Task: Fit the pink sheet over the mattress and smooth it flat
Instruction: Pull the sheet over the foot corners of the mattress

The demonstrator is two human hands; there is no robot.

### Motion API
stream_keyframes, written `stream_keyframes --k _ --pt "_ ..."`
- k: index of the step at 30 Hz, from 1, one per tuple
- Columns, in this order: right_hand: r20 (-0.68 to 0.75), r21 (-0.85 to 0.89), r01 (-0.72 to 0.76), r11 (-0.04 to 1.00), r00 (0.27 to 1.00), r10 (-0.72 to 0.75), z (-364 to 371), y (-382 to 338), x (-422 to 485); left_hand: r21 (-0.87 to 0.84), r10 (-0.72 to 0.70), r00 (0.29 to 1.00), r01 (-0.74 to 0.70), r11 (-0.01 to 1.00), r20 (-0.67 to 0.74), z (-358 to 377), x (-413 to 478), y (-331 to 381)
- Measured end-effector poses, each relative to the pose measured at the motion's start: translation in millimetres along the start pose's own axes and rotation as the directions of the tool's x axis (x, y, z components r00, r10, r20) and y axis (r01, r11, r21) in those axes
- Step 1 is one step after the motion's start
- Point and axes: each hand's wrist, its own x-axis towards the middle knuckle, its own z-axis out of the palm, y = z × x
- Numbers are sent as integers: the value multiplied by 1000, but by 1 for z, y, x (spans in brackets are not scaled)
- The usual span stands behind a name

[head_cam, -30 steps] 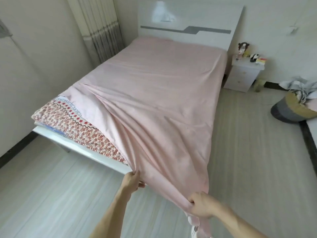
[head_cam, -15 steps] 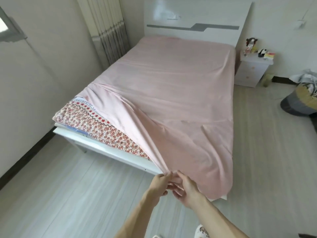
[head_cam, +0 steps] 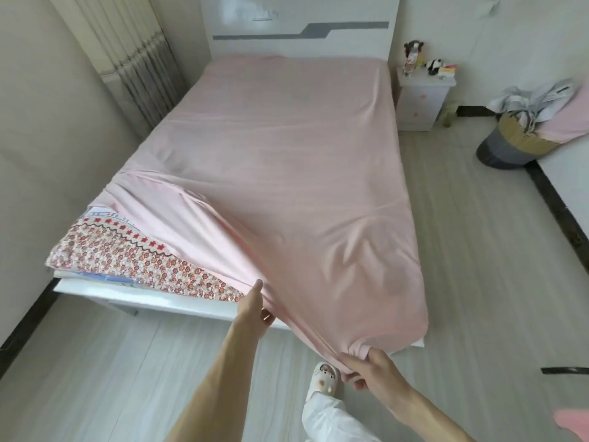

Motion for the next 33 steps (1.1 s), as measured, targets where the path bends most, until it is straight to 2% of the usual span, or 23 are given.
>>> stream_keyframes --k 3,5,7,9,11,14,16,20,23,26,30,33 --pt "-5 36 -40 999 999 40 -7 -2 8 24 17 992 -15 1000 -123 -13 34 32" --pt "-91 228 -79 971 991 102 -5 -4 22 71 81 976 -68 995 -204 -17 43 55" --pt "-221 561 -81 824 944 243 -3 -3 43 133 144 960 -115 984 -238 -16 49 69" --pt "-208 715 -144 684 891 405 1 -9 68 168 157 965 -122 978 -208 -8 54 75" --pt "-74 696 -310 648 866 494 14 -16 92 178 94 986 -69 982 -135 1 52 76" --pt "98 527 -481 701 854 511 55 -36 130 203 23 999 -13 979 -47 2 51 75" --pt "162 482 -477 735 873 460 86 -57 157 230 0 1000 4 973 -19 -3 49 79" --pt "163 551 -432 714 895 415 135 -103 200 267 -57 997 43 963 46 -21 52 90" --pt "70 493 -374 785 917 392 157 -120 221 230 -120 990 101 968 72 -33 66 101" --pt "-104 412 -291 864 926 362 169 -120 234 75 -166 986 163 984 33 -48 103 126" --pt "-194 329 -249 911 926 323 176 -110 224 -114 -198 979 202 973 51 -77 167 178" --pt "-349 474 -200 858 851 391 188 -108 214 -29 -221 975 221 975 11 -108 218 224"
